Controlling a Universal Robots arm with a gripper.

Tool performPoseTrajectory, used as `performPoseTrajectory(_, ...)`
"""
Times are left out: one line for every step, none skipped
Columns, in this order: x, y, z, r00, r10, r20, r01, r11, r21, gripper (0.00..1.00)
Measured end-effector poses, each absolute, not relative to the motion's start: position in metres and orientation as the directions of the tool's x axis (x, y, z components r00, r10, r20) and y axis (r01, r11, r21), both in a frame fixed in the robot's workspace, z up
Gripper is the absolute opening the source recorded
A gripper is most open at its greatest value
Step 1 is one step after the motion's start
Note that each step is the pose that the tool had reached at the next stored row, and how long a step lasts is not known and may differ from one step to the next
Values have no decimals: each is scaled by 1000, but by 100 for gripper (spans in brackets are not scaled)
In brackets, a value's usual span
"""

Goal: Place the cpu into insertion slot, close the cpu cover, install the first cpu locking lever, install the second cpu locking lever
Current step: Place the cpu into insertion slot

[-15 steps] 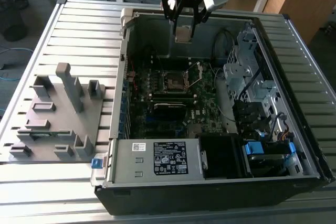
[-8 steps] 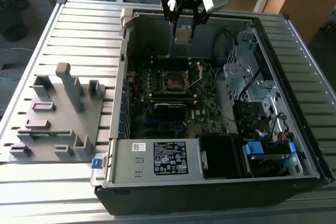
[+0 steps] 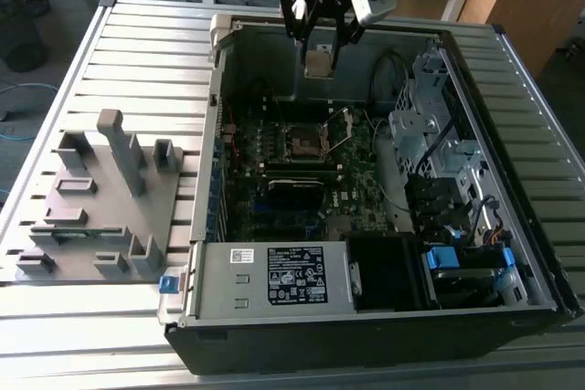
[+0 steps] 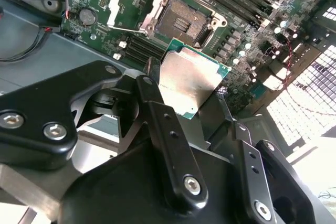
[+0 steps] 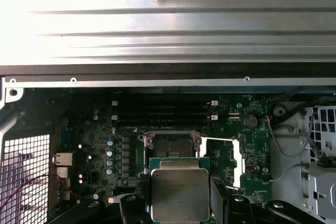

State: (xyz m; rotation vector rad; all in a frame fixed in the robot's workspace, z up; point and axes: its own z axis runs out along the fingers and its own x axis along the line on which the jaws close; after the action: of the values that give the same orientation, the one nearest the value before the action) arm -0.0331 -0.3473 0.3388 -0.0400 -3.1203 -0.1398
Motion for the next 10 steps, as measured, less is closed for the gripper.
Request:
performPoseTrajectory(-33, -347, 339, -1000, 25, 19, 26, 996, 89, 54)
performPoseTrajectory(-33, -347, 338, -1000, 25, 19, 26, 996, 90, 54)
performPoseTrajectory(-33, -347, 337, -1000, 25, 19, 26, 996, 89, 54)
performPoseTrajectory(-33, -347, 336, -1000, 25, 18, 26, 996, 89, 54)
performPoseTrajectory(-33, -347, 336, -1000, 25, 18, 26, 996, 89, 54)
performPoseTrajectory(-33, -347, 335, -1000, 25, 18, 26, 996, 89, 54)
performPoseTrajectory(-33, -347, 335, -1000, 25, 18, 26, 996, 89, 54)
performPoseTrajectory(-33, -347, 335, -1000, 25, 18, 26, 996, 89, 54)
performPoseTrajectory(-33, -347, 335, -1000, 25, 18, 26, 996, 89, 54)
performPoseTrajectory(-33, -347, 335, -1000, 25, 18, 26, 996, 89, 54)
